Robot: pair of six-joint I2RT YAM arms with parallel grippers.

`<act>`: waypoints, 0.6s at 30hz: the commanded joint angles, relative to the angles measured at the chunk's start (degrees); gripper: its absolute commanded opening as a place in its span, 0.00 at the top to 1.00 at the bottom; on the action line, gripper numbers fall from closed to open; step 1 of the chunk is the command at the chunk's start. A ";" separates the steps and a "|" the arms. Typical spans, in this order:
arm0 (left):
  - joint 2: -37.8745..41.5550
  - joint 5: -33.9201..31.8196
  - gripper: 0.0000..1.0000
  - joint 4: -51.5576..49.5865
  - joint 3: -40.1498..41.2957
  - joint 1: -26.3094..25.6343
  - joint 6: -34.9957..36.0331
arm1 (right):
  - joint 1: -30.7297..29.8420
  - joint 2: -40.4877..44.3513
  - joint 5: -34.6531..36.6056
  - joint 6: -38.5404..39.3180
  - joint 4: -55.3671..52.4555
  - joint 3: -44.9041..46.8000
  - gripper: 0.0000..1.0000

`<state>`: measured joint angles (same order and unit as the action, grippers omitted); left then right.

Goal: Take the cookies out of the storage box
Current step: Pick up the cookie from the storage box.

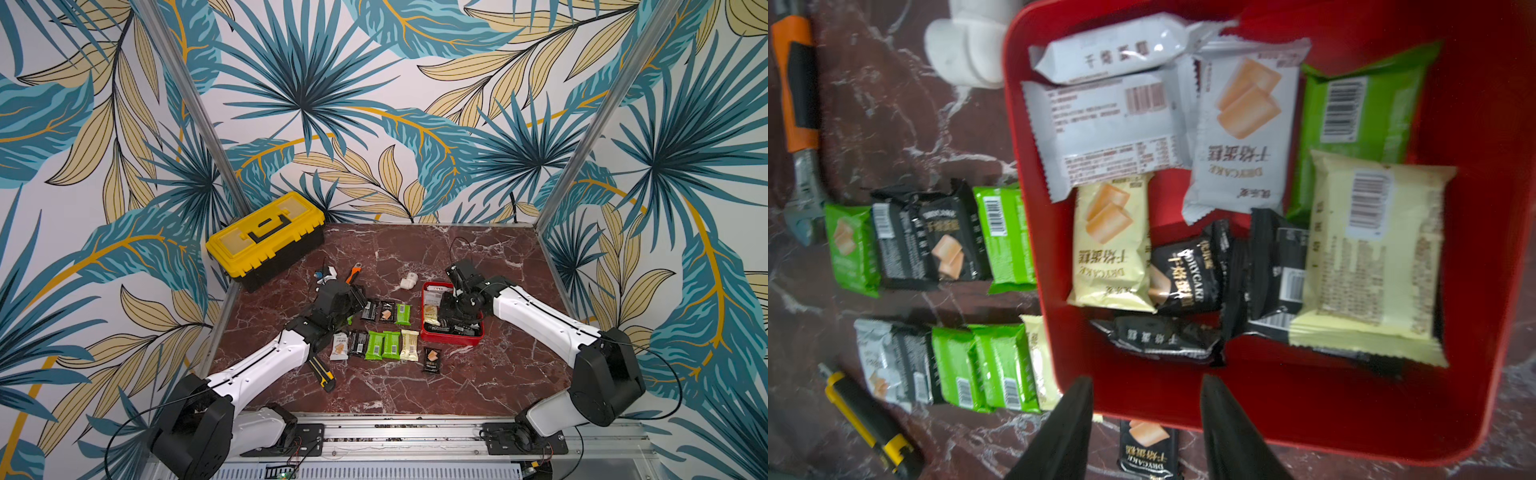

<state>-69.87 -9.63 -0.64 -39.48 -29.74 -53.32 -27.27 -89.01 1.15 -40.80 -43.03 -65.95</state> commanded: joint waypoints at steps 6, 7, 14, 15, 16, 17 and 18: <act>0.83 -0.74 0.39 0.62 0.82 0.29 -0.01 | 0.48 -4.74 16.47 -0.33 -12.93 -5.50 0.47; 0.65 -0.67 0.39 0.64 0.68 0.30 0.07 | 0.65 -4.93 17.31 0.10 -13.03 -5.53 0.45; -0.27 -0.02 0.39 0.14 -0.55 0.29 0.34 | 1.50 -8.10 19.35 0.17 -13.25 -6.33 0.42; -0.25 -0.02 0.39 0.04 -0.54 0.29 0.37 | 1.59 -8.50 19.60 0.03 -13.27 -6.36 0.41; -0.19 -0.05 0.39 -0.12 -0.43 0.29 0.36 | 1.96 -8.91 19.68 -0.20 -13.24 -6.34 0.40; -0.03 -0.17 0.39 -0.30 -0.47 0.30 0.34 | 2.12 -9.28 19.68 -0.37 -13.24 -6.29 0.39; 0.07 -0.30 0.39 -0.53 -0.42 0.29 0.25 | 2.41 -9.61 19.56 -0.50 -13.22 -6.33 0.38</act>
<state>-69.76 -9.80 -0.73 -39.48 -29.74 -53.36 -25.45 -97.58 18.74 -40.93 -54.19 -71.75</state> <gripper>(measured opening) 0.605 0.619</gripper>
